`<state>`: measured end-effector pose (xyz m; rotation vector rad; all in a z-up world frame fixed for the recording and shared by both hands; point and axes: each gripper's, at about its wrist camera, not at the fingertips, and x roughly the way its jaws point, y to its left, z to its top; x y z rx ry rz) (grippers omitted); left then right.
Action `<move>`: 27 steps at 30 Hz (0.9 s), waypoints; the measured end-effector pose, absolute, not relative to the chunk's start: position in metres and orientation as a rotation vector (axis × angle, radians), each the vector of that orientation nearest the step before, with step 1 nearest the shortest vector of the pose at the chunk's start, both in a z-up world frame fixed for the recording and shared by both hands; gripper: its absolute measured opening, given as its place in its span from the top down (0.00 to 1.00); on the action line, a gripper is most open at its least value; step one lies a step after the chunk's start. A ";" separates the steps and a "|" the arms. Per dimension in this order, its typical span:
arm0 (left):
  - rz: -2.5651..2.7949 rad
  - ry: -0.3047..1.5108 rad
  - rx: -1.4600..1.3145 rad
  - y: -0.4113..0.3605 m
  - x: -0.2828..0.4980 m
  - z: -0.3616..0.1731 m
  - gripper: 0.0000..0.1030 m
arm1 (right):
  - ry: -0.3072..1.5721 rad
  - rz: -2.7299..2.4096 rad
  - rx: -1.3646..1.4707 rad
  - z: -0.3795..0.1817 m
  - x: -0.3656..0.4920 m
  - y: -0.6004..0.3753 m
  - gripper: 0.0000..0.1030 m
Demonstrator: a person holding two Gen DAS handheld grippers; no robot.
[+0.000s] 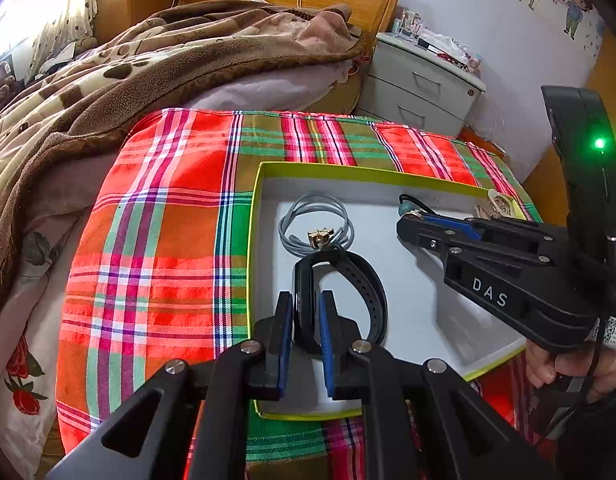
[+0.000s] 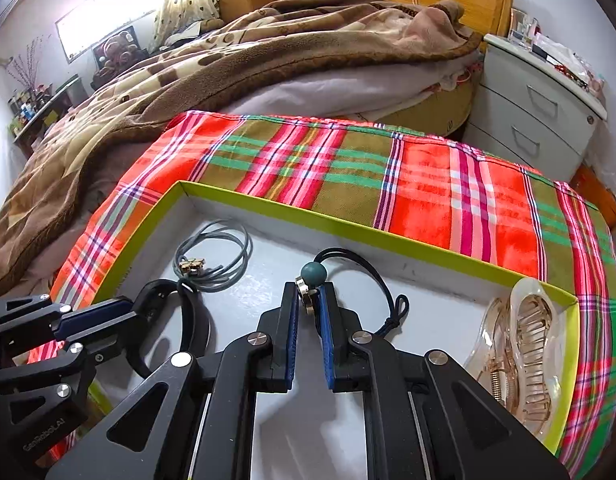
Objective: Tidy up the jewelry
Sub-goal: 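Carry both bands into the box and open both tools to release them, then withdraw both tools from the box toward the remaining jewelry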
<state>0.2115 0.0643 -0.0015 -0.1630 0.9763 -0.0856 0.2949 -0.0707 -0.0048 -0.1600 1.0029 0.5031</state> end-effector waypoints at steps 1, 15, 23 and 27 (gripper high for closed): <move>-0.087 0.976 -0.163 0.065 0.212 -0.001 0.87 | 1.002 0.504 -0.161 -0.005 0.295 -0.071 0.89; -0.105 0.976 -0.171 0.061 0.211 0.001 0.76 | 0.998 0.498 -0.159 -0.003 0.295 -0.070 0.81; -0.108 0.951 -0.192 0.064 0.204 0.010 0.67 | 0.964 0.502 -0.122 0.010 0.287 -0.078 0.68; -0.108 0.936 -0.210 0.067 0.195 0.016 0.66 | 0.932 0.506 -0.104 0.021 0.276 -0.085 0.68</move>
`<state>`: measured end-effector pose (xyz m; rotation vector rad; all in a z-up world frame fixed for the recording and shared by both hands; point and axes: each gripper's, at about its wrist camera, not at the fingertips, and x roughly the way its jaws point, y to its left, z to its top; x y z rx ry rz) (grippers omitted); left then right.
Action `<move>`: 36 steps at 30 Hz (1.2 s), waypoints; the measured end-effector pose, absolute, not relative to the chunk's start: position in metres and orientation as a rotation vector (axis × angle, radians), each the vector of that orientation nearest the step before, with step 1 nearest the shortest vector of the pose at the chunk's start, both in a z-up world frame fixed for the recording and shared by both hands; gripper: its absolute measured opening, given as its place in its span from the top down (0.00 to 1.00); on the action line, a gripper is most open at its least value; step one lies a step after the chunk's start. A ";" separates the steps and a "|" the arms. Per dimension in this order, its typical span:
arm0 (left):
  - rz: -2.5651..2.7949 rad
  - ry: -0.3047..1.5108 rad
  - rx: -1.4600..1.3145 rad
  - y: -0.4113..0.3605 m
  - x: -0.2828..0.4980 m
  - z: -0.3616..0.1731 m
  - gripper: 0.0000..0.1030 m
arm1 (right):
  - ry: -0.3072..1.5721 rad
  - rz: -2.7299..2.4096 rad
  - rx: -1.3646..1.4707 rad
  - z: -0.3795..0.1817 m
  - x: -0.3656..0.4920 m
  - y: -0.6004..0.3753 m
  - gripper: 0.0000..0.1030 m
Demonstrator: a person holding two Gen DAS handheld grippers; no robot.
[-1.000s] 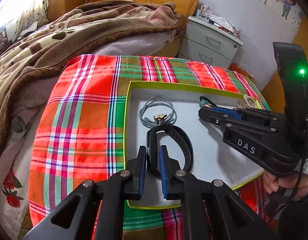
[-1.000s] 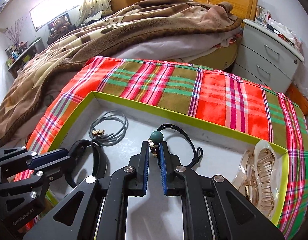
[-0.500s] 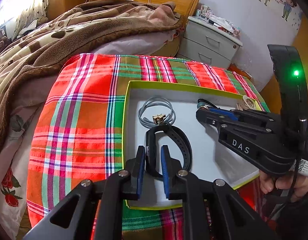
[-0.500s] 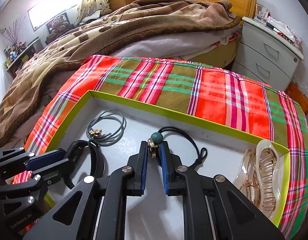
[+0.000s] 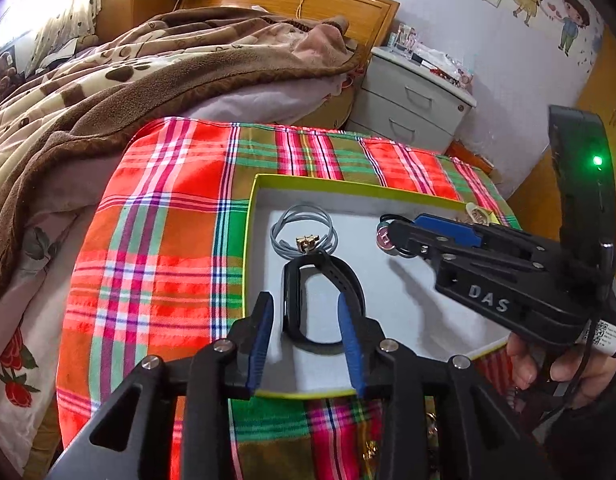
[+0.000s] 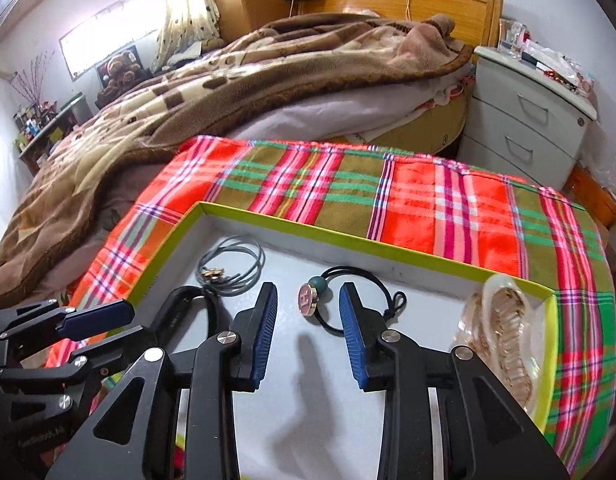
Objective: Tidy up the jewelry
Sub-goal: 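Withdraw both tools from the box toward the remaining jewelry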
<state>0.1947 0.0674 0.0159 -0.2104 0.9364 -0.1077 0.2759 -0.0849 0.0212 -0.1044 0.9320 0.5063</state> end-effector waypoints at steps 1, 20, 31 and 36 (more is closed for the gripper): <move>-0.104 0.932 -0.212 0.069 0.192 0.017 0.66 | 0.926 0.504 -0.098 0.024 0.273 -0.087 0.68; -0.116 0.914 -0.254 0.075 0.132 0.024 0.64 | 0.907 0.508 0.029 0.023 0.188 -0.134 0.68; -0.129 0.938 -0.254 0.075 0.113 0.016 0.64 | 0.824 0.477 0.062 0.029 0.156 -0.140 0.68; -0.132 0.932 -0.259 0.078 0.109 0.016 0.64 | 0.864 0.484 0.063 0.023 0.151 -0.140 0.68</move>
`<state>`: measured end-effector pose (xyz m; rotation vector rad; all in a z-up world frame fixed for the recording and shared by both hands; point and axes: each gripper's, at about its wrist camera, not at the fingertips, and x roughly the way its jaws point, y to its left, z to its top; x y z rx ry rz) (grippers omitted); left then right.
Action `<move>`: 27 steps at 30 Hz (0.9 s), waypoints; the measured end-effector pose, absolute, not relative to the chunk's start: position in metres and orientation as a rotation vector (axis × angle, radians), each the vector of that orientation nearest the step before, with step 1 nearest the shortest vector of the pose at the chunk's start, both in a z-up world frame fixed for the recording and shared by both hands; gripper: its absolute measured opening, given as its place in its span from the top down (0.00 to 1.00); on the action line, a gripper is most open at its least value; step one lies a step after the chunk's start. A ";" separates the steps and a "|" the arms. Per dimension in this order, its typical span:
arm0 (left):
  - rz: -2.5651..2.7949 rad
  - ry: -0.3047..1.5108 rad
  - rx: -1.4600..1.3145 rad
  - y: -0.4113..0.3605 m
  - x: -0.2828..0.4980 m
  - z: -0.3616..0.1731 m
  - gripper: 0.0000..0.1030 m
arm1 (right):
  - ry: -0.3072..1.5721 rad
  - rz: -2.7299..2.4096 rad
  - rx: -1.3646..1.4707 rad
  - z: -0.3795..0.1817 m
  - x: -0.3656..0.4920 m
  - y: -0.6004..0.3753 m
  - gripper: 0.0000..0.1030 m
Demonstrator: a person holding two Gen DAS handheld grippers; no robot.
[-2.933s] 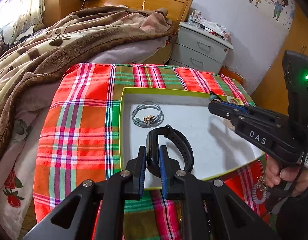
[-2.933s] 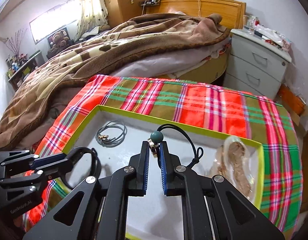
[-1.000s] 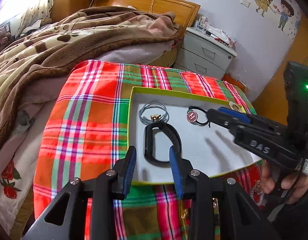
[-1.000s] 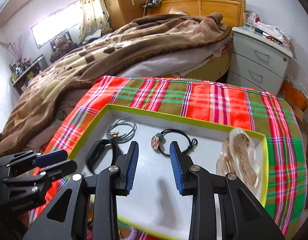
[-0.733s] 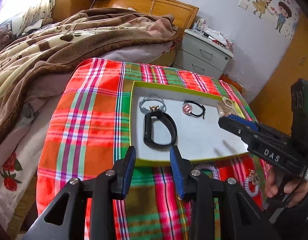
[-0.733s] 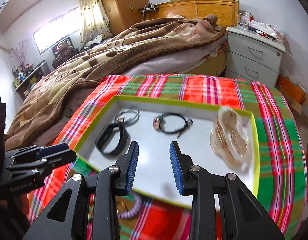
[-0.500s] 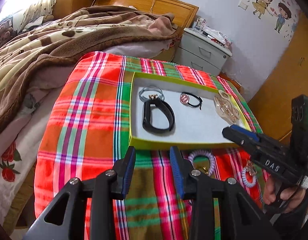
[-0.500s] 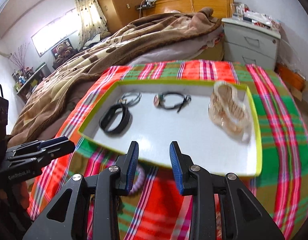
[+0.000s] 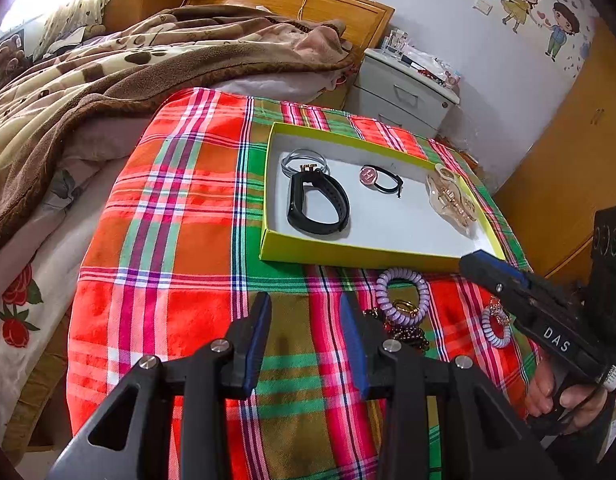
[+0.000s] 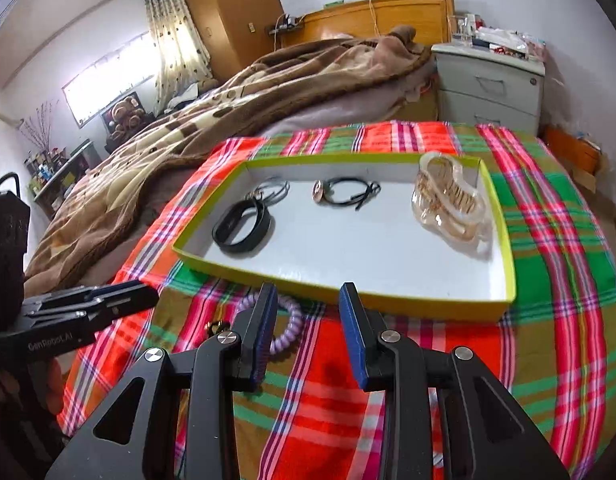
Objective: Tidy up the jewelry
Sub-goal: 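Withdraw both tools from the box toward the remaining jewelry, then grasp the lilac coil hair tie with the right tool and lift it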
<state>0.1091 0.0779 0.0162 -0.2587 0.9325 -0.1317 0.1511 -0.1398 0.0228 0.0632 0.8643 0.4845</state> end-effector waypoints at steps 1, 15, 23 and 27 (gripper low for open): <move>-0.131 0.933 -0.261 0.079 0.108 0.016 0.64 | 0.878 0.482 0.058 0.019 0.151 -0.139 0.68; -0.125 0.967 -0.278 0.087 0.096 0.004 0.64 | 0.999 0.486 0.063 -0.009 0.170 -0.122 0.71; -0.122 0.977 -0.288 0.089 0.093 0.000 0.64 | 1.014 0.485 0.071 -0.011 0.172 -0.124 0.89; -0.118 0.982 -0.290 0.090 0.093 -0.001 0.64 | 1.003 0.479 0.100 -0.010 0.171 -0.129 0.90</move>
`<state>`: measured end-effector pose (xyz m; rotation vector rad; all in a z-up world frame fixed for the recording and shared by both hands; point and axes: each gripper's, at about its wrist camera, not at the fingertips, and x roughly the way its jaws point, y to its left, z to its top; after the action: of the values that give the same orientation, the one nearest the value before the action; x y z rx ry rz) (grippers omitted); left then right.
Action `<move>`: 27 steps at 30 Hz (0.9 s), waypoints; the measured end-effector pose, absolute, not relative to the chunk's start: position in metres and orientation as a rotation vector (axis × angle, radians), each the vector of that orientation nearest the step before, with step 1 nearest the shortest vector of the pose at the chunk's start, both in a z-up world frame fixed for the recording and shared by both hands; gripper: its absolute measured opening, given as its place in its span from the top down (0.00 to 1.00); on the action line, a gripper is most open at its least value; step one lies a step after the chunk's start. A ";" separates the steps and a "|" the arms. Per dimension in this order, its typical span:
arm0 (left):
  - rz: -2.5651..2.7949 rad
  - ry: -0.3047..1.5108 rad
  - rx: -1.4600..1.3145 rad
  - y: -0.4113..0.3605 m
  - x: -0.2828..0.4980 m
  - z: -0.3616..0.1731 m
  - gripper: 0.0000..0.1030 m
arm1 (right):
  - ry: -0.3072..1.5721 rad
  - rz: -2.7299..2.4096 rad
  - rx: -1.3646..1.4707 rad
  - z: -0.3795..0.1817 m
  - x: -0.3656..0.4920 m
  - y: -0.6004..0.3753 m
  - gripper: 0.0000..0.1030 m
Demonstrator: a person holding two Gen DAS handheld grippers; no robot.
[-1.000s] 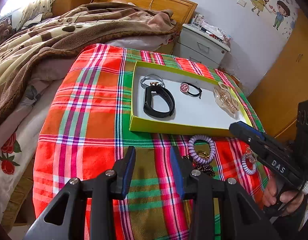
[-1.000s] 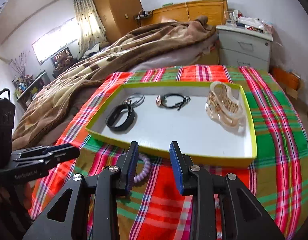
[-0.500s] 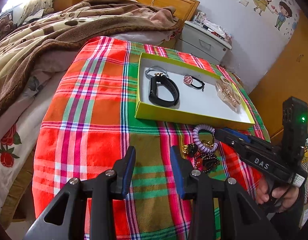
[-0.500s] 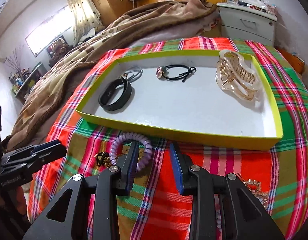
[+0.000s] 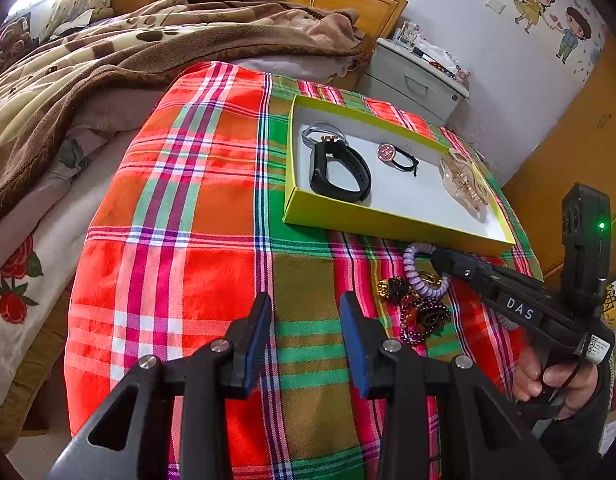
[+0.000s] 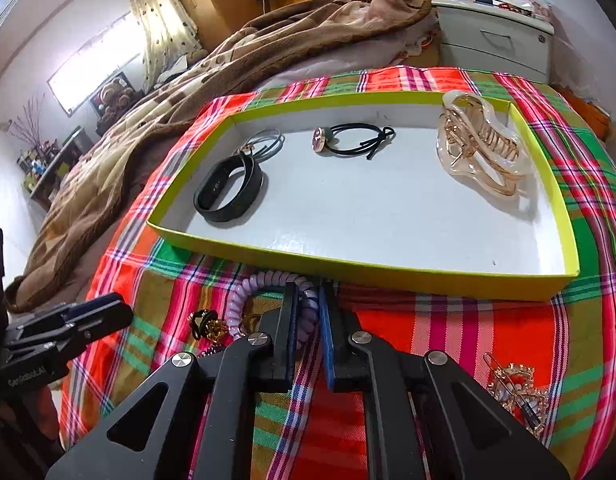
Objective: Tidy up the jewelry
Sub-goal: 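Grasp the lilac coil hair tie with the right tool and lift it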
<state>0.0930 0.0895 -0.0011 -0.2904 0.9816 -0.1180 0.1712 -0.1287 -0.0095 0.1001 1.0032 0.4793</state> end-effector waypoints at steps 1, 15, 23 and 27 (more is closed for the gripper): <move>-0.118 0.983 -0.290 0.089 0.093 -0.001 0.64 | 0.997 0.476 0.112 -0.009 0.171 -0.131 0.91; -0.141 0.998 -0.270 0.076 0.091 -0.002 0.64 | 0.938 0.533 0.376 0.004 0.161 -0.167 0.91; -0.250 0.973 -0.243 0.052 0.089 0.005 0.64 | 0.899 0.477 0.413 0.010 0.147 -0.185 0.91; -0.311 0.956 -0.218 0.037 0.088 0.008 0.57 | 0.887 0.466 0.410 0.012 0.141 -0.191 0.91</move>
<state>0.0885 0.0366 0.0083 -0.2180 0.9564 -0.3113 0.1407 -0.1908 0.0121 0.4096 0.8872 0.4663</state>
